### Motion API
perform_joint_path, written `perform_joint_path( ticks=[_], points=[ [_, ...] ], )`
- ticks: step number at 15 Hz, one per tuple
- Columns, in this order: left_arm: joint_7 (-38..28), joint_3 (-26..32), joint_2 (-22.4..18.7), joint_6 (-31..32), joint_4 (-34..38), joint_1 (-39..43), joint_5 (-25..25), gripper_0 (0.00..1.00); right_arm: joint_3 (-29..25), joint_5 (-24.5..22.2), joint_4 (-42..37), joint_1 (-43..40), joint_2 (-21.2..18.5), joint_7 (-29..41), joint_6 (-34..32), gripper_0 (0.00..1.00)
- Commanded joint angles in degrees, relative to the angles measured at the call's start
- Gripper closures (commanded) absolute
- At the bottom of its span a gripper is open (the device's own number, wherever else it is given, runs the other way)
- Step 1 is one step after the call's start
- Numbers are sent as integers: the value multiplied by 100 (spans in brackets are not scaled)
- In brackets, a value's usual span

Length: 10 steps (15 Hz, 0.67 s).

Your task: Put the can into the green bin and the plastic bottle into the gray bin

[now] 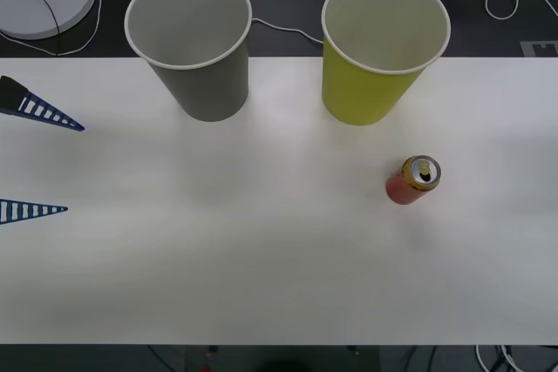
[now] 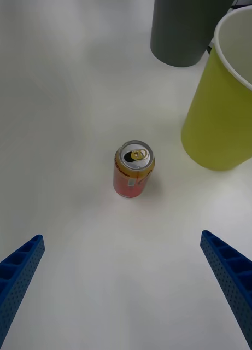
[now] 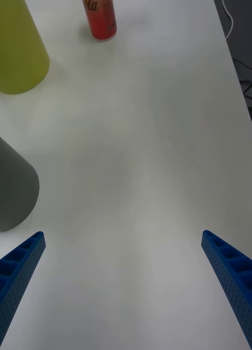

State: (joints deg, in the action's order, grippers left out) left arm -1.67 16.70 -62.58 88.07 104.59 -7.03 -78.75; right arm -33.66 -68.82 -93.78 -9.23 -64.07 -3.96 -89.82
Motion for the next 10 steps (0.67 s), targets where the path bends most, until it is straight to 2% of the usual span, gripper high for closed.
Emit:
perform_joint_path(
  ticks=[1,10],
  points=[
    [0,0,0,0,0,0,0,0,0,0,0,0,0,0,0,0],
    [0,0,0,0,0,0,0,0,114,88,281,-105,-26,-132,176,0]
  ],
)
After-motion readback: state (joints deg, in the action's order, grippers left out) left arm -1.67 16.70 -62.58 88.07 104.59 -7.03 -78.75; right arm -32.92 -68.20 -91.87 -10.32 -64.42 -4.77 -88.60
